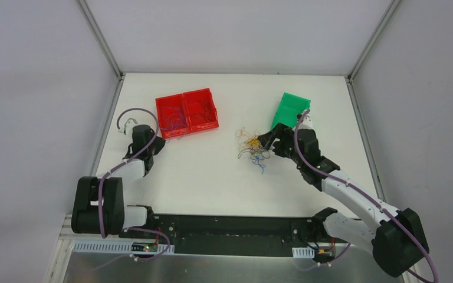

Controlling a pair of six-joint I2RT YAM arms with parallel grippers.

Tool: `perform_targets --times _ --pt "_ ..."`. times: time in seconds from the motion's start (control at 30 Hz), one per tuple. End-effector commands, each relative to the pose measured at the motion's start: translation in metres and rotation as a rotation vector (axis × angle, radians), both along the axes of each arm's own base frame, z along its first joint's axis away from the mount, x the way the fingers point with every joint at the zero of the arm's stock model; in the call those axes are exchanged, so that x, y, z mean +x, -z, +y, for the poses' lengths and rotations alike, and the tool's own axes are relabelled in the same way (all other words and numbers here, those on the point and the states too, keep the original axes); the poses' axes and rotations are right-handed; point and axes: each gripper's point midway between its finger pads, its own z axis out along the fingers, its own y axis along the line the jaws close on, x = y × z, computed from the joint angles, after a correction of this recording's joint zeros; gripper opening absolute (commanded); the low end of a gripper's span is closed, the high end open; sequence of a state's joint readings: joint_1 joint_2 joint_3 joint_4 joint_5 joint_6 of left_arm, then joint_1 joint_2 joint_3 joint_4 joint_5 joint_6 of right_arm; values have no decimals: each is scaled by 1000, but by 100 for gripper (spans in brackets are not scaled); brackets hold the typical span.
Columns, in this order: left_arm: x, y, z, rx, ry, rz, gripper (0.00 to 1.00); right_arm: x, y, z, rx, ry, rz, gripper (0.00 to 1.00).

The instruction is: Untangle the cables

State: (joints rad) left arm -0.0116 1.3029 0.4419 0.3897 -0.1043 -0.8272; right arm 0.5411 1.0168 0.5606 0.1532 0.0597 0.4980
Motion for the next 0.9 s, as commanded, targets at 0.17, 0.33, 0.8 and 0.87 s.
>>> perform_targets --times 0.17,0.33,0.8,0.87 --pt "7 -43 -3 -38 -3 -108 0 4 -14 4 37 -3 -40 83" --pt "33 -56 -9 -84 2 -111 0 4 -14 2 34 5 -45 83" --pt "99 -37 1 316 61 255 0 6 -13 6 40 -6 -33 83" --pt "106 -31 -7 373 78 300 0 7 -12 6 38 -3 -30 83"
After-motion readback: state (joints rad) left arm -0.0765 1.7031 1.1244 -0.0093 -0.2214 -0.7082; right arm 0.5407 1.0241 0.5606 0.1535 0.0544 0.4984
